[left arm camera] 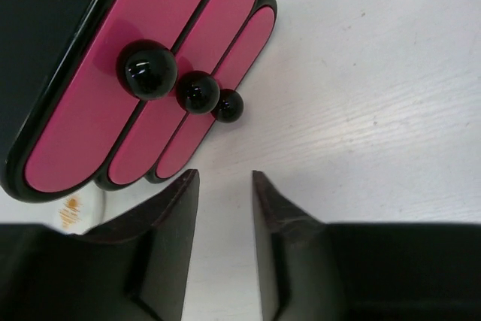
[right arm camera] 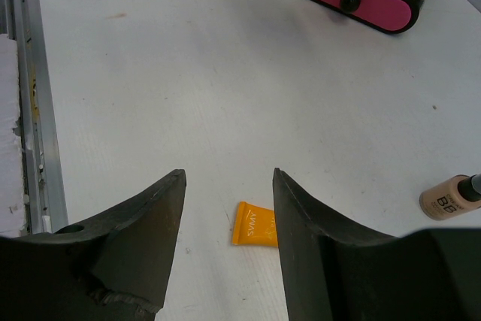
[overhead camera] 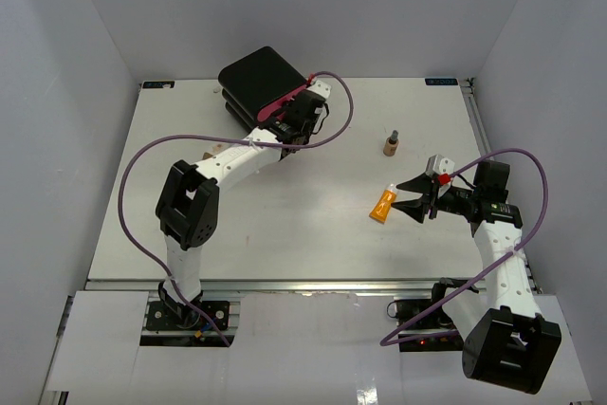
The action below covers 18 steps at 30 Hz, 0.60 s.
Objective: Organize the makeup
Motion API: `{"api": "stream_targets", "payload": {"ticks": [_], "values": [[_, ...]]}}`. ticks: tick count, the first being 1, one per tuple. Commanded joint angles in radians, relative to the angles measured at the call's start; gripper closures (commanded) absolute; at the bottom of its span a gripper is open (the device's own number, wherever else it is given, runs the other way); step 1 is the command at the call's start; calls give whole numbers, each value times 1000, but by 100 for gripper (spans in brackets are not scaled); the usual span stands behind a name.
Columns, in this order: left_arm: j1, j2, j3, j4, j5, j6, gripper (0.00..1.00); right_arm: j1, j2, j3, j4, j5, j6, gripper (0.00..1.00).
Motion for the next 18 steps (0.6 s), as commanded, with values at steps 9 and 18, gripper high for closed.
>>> {"api": "stream_targets", "payload": {"ticks": [9, 18], "values": [[2, 60, 73, 15, -320, -542, 49, -7, 2, 2, 5, -38, -2, 44], [29, 218, 214, 17, -406, -588, 41, -9, 4, 4, 4, -36, -1, 44]]}}
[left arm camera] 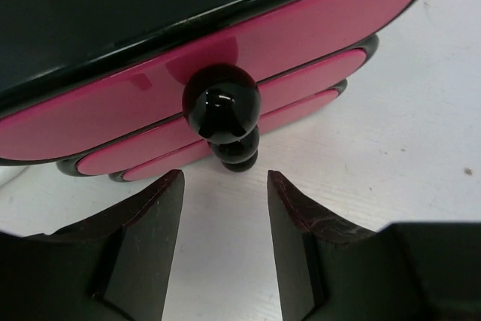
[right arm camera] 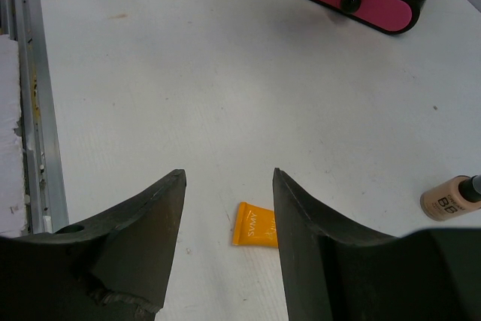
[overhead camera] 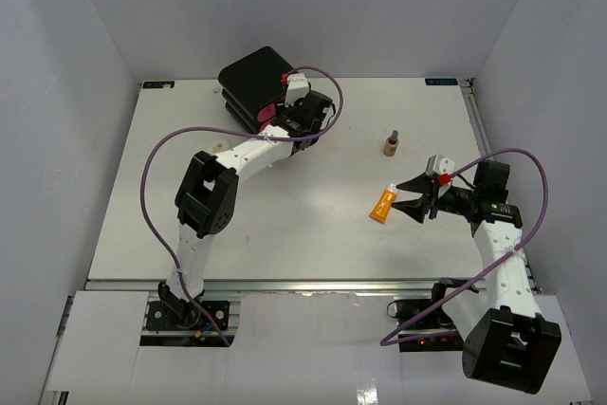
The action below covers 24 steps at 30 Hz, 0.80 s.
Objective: Organize the makeup
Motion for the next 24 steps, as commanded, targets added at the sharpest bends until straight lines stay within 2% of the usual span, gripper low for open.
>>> {"api": "stream_targets", "payload": {"ticks": [1, 6, 13, 19, 24], "values": [[16, 52, 105, 12, -94, -47, 41, -9, 4, 3, 4, -33, -3, 44], [23, 96, 144, 30, -134, -33, 41, -9, 7, 3, 4, -32, -4, 44], [37, 124, 151, 66, -121, -5, 43, -9, 10, 5, 4, -33, -1, 44], [38, 125, 140, 67, -105, -4, 53, -9, 11, 5, 4, -33, -1, 44], [38, 85, 60, 67, -80, -48, 63, -9, 11, 5, 3, -33, 0, 44]]}}
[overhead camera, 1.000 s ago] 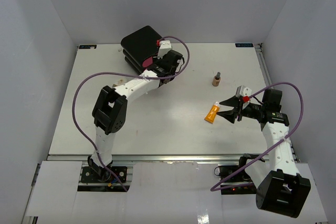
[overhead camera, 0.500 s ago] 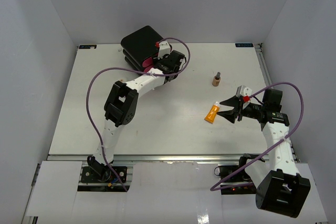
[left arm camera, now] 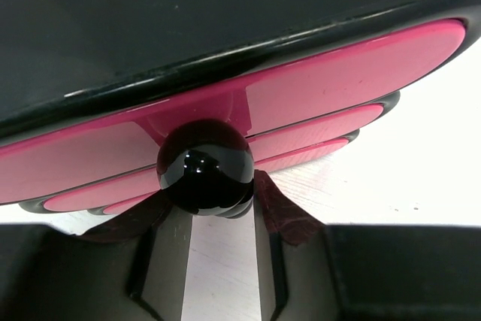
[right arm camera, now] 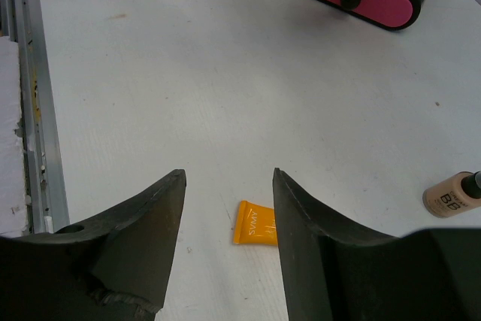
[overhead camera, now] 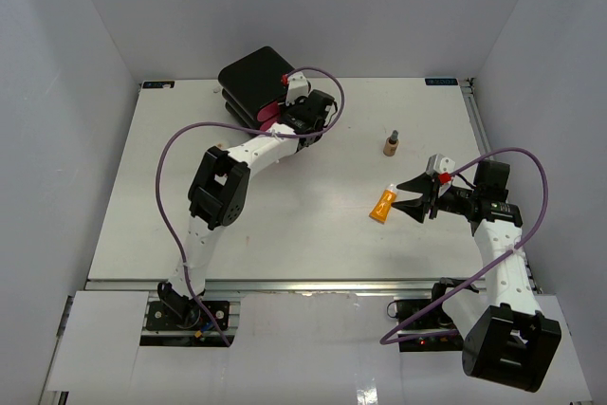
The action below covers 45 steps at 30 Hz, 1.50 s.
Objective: Organize the makeup
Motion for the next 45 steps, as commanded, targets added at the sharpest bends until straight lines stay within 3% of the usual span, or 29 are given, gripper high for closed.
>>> {"api": "stream_targets", "payload": {"ticks": [1, 11, 30, 33, 36, 37, 40, 45], "values": [[16, -52, -57, 16, 12, -35, 64, -4, -1, 5, 3, -33, -2, 44], [3, -140, -188, 15, 63, -105, 71, -5, -7, 7, 4, -35, 0, 44], [-150, -310, -458, -17, 66, -323, 71, -8, -11, 6, 2, -40, 3, 43], [-152, -313, -456, -27, 67, -320, 57, -10, -11, 5, 3, -39, 2, 43], [-152, -317, -436, -30, 69, -291, 30, -10, -11, 5, 2, -41, 2, 43], [-152, -324, -429, -29, 75, -278, 25, -10, -11, 5, 1, -40, 2, 43], [-152, -344, -417, -28, 103, -241, 13, -10, -12, 5, 1, -38, 2, 43], [-152, -393, -414, -27, 196, -177, 4, -12, -18, 2, 1, -39, 3, 40]]}}
